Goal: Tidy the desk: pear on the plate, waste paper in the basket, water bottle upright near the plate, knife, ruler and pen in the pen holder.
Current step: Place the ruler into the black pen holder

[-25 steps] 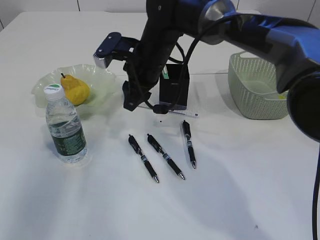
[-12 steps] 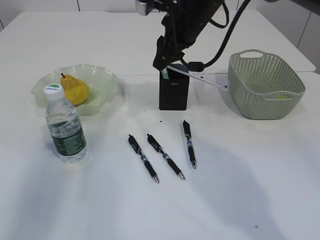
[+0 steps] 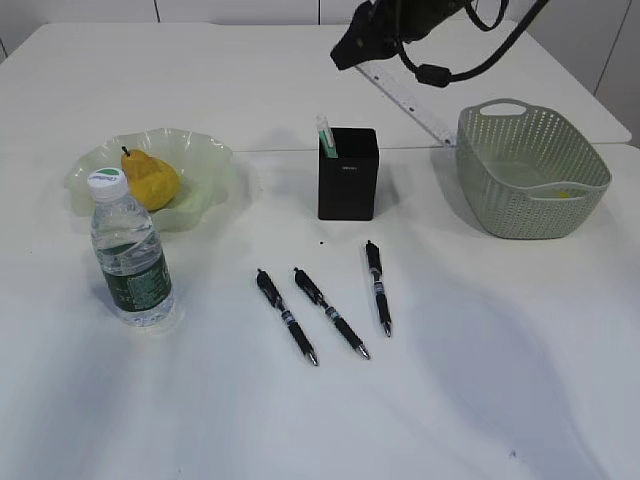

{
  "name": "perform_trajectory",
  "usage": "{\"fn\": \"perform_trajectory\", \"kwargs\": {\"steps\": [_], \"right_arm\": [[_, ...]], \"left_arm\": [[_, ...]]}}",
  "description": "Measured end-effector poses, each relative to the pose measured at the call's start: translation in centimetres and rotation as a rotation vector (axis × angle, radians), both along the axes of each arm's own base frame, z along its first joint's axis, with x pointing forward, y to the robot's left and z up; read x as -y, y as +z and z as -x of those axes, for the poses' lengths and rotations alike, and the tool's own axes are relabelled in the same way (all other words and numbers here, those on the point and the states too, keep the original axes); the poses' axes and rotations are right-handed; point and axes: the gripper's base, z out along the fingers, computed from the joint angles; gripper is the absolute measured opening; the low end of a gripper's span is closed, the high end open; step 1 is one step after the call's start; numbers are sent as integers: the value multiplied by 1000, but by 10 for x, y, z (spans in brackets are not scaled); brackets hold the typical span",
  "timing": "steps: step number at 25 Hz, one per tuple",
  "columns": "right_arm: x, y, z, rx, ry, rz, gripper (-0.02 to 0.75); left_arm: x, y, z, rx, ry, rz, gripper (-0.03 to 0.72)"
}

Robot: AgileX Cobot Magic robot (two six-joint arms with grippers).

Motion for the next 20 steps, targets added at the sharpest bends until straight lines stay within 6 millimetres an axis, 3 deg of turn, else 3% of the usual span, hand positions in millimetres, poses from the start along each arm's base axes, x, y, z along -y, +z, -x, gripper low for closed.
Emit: {"fn": "perform_trajectory", "kwargs": {"steps": [7, 20], "right_arm": [[5, 10, -13, 112, -22, -180, 285], [-6, -33, -48, 233, -62, -436, 285]], "left_arm": [[0, 0, 0, -2, -1, 0, 456], [0, 0, 0, -3, -1, 0, 456]]}}
